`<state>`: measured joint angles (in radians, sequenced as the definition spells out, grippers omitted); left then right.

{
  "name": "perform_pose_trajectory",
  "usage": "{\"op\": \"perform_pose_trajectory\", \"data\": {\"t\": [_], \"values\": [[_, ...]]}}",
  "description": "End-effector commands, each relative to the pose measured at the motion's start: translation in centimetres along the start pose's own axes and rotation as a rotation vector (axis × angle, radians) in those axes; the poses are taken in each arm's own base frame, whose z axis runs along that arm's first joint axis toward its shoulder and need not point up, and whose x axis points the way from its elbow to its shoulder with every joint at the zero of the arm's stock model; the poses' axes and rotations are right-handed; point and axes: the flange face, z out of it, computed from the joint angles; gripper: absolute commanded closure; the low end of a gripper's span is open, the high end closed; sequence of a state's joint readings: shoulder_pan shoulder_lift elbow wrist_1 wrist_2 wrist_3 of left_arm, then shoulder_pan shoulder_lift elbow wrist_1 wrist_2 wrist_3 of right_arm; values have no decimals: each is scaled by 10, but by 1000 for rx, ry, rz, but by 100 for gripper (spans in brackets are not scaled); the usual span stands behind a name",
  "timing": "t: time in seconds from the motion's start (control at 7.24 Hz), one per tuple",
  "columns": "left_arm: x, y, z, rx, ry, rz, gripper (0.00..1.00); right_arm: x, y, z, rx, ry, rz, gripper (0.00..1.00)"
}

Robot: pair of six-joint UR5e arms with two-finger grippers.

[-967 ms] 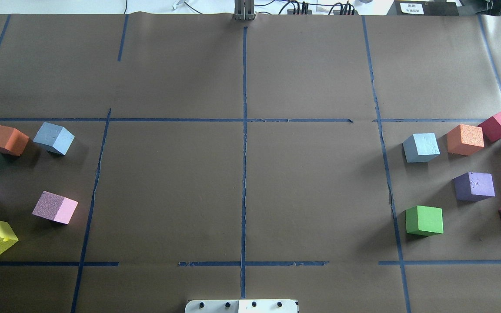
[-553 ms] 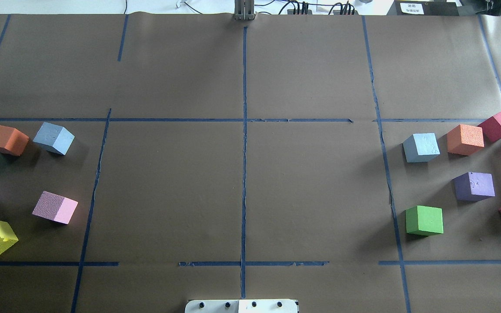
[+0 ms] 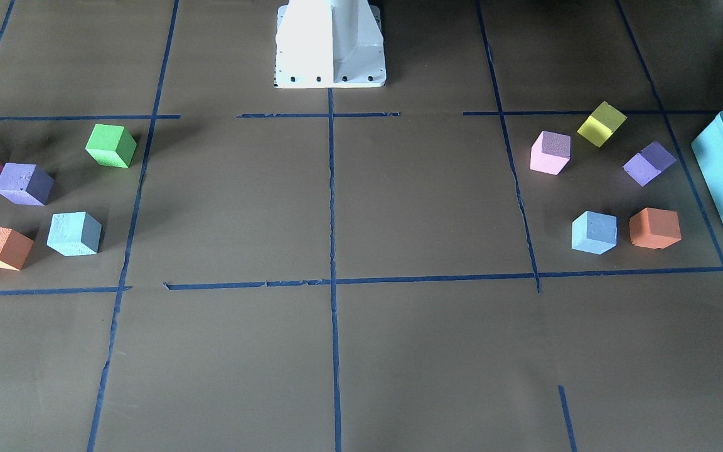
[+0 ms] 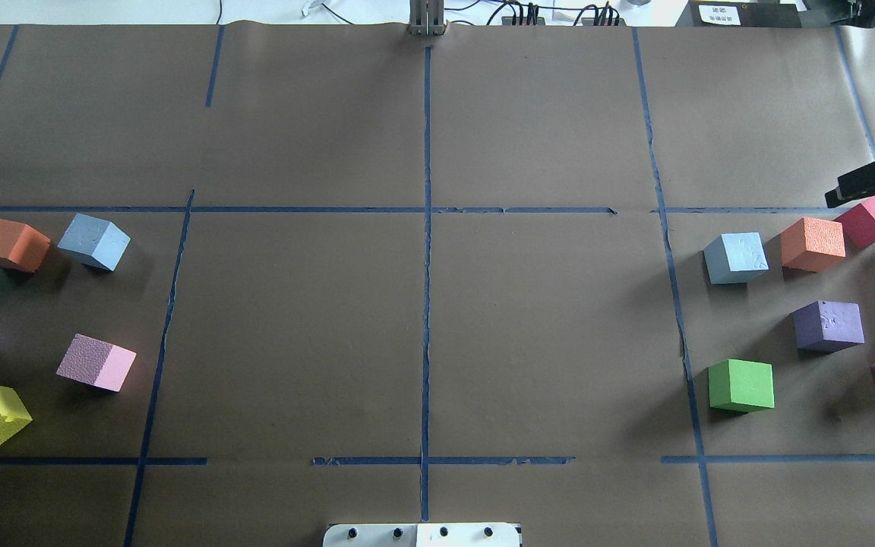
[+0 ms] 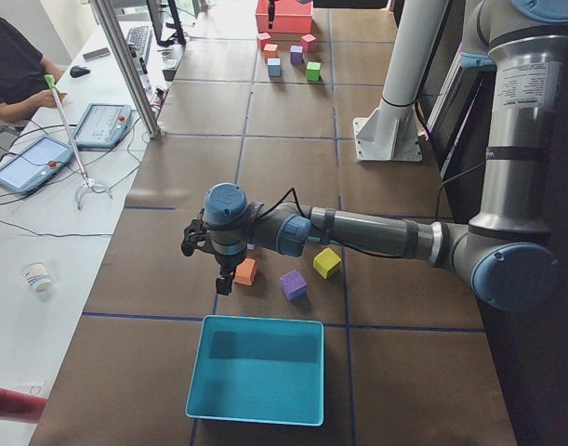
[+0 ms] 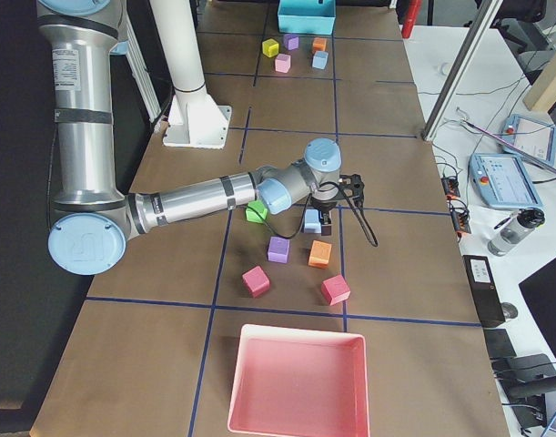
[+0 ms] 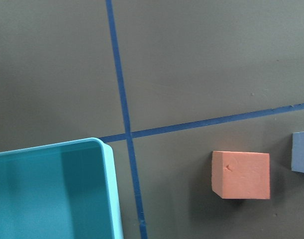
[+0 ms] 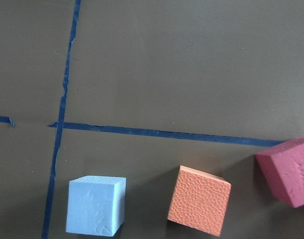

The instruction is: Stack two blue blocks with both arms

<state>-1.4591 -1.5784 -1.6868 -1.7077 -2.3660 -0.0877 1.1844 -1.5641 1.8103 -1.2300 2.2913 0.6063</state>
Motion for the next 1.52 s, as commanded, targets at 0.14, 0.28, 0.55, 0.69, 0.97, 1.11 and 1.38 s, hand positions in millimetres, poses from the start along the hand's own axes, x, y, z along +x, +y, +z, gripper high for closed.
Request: {"op": "perform_pose_trajectory", "data": {"t": [0.14, 0.28, 0.55, 0.69, 0.97, 1.11, 1.38], "values": [[8, -3, 1, 0, 2, 6, 0, -64, 18, 73, 5, 62, -9, 0], [8, -3, 0, 0, 4, 6, 0, -57, 16, 87, -15, 77, 1, 0], [8, -3, 0, 1, 4, 7, 0, -66, 12, 101, -33, 75, -7, 0], [8, -3, 0, 1, 4, 7, 0, -74, 15, 108, -44, 73, -22, 0], [11, -3, -2, 4, 6, 11, 0, -71, 16, 127, -73, 89, -20, 0], [12, -3, -4, 8, 6, 13, 0, -66, 18, 135, -86, 98, -20, 0], [12, -4, -5, 9, 6, 14, 0, -69, 20, 139, -95, 97, -22, 0]]}}
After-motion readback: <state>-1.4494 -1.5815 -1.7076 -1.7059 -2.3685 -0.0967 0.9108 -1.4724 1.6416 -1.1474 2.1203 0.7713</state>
